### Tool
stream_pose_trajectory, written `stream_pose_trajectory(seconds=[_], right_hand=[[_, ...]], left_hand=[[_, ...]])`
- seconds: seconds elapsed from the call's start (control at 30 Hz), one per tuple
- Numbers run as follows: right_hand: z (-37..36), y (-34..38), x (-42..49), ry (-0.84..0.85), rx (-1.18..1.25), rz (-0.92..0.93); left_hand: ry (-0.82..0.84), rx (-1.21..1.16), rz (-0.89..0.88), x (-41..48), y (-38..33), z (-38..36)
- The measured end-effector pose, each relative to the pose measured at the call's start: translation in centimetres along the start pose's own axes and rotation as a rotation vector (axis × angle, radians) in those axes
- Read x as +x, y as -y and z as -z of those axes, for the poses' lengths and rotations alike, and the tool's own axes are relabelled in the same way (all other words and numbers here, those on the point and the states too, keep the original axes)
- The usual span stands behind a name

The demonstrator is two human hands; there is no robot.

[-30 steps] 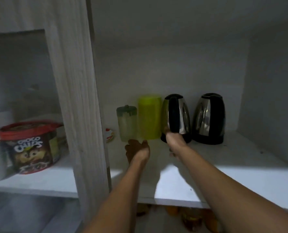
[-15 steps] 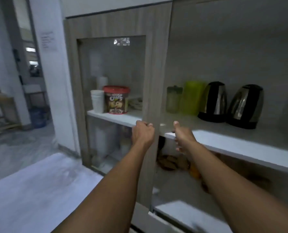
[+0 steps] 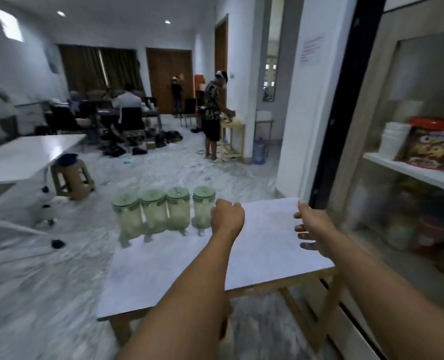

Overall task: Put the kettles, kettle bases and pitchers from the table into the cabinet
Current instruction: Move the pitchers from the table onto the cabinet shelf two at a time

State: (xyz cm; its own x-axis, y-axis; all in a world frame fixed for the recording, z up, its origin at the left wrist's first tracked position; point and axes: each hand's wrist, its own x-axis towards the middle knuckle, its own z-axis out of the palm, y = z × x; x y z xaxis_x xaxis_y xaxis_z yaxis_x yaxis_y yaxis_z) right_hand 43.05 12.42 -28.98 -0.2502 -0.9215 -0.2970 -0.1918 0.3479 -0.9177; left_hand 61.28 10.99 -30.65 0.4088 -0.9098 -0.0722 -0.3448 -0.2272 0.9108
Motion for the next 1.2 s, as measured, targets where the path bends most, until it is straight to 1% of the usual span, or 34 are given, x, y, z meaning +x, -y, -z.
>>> stream_pose_trajectory(seconds=[0.17,0.3,0.4,0.57,0.63,0.8,0.93,1.03,1.2], right_hand=[[-15.2,2.4,-1.0,0.165,-0.016,0.025],[-25.3,2.2,-1.1,0.272,-0.061,0.032],[-31.5,1.7,0.6,0.319,-0.083,0.024],[-39.8,1.8,6.1,0.362,-0.205,0.044],[-42.7,1.7,9.0,0.362,-0.255,0.064],[-48.6,1.8,15.0,0.409,-0.346,0.019],[-52.0,1.2,18.2,0.435,-0.364,-0.008],[-53.2,0.7,18.9,0.435,-0.382,0.010],[-53.8,1.5,18.0,0.407,-0.285,0.024]], left_hand=[[-0.164,0.048,0.043,6.4,6.4,12.0],[-0.233,0.060,0.127,10.5,11.5,18.5],[-0.238,0.036,0.177,13.8,14.9,21.0],[-0.262,0.020,0.294,21.0,20.2,21.7],[-0.282,0.011,0.330,23.5,21.4,21.5],[-0.270,-0.008,0.437,29.7,22.8,20.1],[-0.223,-0.024,0.446,33.8,24.0,19.1],[-0.219,-0.020,0.430,34.9,24.8,19.0],[-0.244,-0.028,0.376,35.8,24.9,20.6]])
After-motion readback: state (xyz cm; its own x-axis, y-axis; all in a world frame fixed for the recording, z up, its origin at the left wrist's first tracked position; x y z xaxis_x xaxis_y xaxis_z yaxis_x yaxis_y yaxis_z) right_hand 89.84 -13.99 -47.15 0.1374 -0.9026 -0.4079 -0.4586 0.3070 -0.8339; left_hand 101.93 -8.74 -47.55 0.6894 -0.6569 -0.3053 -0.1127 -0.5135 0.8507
